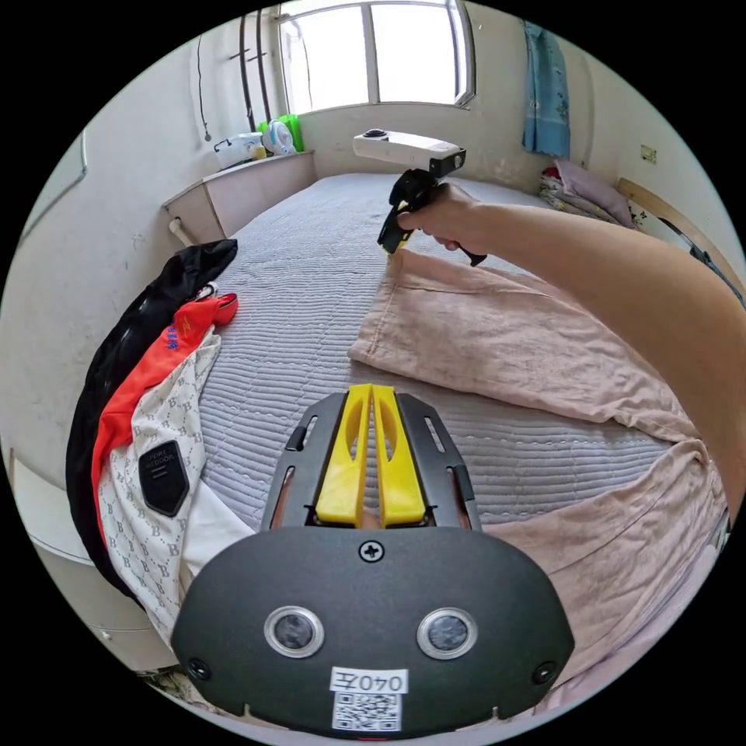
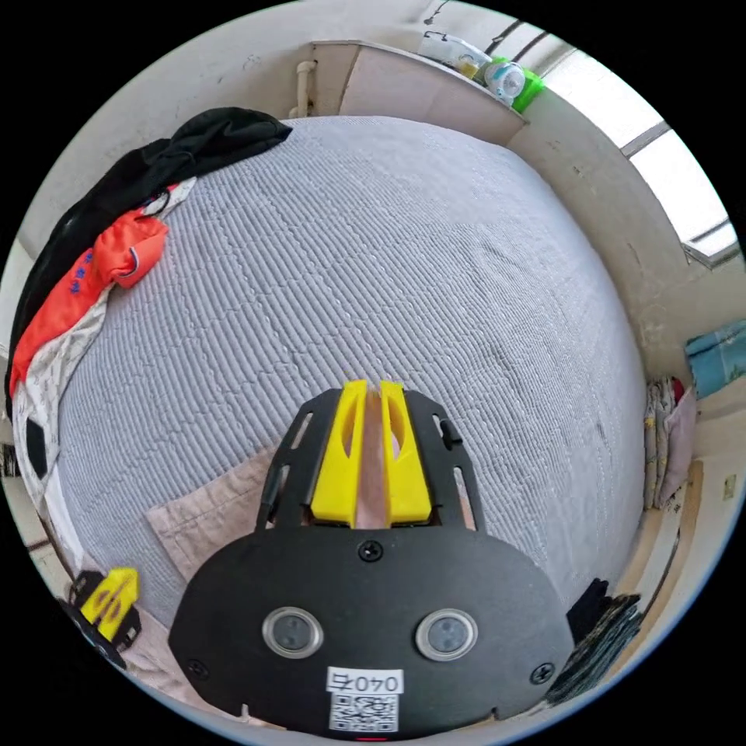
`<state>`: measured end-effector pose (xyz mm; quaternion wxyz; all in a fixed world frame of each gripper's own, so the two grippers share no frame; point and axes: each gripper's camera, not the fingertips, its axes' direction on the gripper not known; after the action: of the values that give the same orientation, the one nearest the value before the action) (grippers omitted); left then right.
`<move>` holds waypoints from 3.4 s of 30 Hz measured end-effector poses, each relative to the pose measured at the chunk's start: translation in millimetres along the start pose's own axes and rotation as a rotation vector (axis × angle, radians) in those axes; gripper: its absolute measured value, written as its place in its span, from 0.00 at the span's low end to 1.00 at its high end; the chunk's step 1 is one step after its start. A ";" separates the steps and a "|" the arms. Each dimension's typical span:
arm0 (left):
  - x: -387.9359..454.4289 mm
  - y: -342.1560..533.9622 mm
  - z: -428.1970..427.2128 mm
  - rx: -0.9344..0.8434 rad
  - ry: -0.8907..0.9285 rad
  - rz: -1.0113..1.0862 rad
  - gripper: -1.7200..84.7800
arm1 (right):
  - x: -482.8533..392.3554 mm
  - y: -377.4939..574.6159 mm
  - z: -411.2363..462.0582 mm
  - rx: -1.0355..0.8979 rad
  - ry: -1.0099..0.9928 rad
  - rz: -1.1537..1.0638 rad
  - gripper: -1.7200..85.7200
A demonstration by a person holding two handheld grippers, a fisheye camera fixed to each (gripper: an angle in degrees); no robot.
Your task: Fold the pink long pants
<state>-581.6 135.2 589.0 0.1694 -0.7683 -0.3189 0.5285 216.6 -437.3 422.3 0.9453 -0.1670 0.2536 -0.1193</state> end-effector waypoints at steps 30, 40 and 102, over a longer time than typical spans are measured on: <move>275.5 147.5 23.6 0.238 0.103 0.351 0.01 | 88.5 699.7 -50.7 0.316 -0.094 0.923 0.01; 551.5 100.9 77.8 0.125 0.203 0.558 0.01 | 225.7 863.0 1.7 0.282 -0.179 1.247 0.15; 556.7 470.2 126.6 -0.152 0.552 0.805 0.01 | -42.0 573.5 100.9 -0.198 0.187 0.517 0.01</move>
<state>-419.4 150.4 -132.5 -0.0266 -0.9520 0.0225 0.3042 314.3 126.7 307.2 0.8960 -0.1767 0.3841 0.1359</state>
